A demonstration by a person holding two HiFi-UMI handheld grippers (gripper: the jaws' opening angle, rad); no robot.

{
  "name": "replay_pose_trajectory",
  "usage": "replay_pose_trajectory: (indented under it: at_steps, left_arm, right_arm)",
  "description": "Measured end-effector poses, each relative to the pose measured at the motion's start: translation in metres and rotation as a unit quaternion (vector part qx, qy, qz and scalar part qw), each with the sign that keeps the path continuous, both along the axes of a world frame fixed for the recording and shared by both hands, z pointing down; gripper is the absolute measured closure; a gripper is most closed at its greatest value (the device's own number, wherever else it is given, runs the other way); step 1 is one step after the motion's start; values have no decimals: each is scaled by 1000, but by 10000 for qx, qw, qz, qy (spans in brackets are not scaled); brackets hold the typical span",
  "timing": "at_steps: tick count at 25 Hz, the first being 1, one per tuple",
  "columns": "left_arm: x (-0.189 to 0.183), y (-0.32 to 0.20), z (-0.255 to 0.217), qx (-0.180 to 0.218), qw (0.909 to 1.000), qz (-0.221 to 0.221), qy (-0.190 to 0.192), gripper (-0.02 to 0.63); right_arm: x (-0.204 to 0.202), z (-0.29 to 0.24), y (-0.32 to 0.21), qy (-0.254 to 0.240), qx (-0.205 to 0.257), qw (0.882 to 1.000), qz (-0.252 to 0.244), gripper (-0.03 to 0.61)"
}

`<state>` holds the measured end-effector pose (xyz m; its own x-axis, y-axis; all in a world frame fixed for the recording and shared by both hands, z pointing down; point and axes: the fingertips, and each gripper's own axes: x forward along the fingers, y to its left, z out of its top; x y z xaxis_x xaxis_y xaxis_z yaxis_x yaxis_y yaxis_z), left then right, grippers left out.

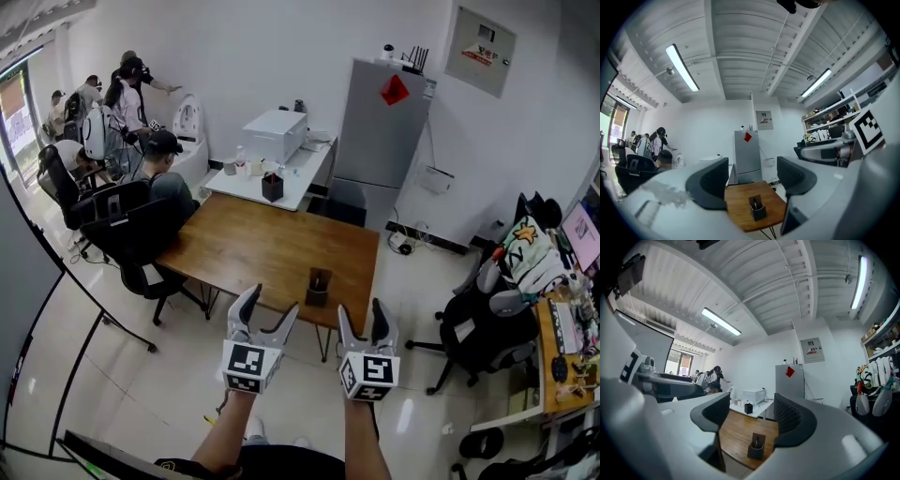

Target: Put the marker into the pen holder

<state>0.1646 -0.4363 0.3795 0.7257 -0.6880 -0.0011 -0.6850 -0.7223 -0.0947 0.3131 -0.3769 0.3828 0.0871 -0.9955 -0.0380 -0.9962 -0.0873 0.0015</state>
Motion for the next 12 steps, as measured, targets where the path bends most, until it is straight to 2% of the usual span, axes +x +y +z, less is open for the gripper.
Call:
replay_pose_trajectory:
  at_steps: [7, 12]
  left_arm:
    - [-37, 3, 4, 46, 9999, 93, -29, 289]
    - [-60, 1, 10, -21, 9999, 123, -29, 292]
  right_arm:
    - [-21, 3, 2, -20, -86, 9997, 213, 291]
    - [-47, 8, -4, 7, -166, 9997, 172, 293]
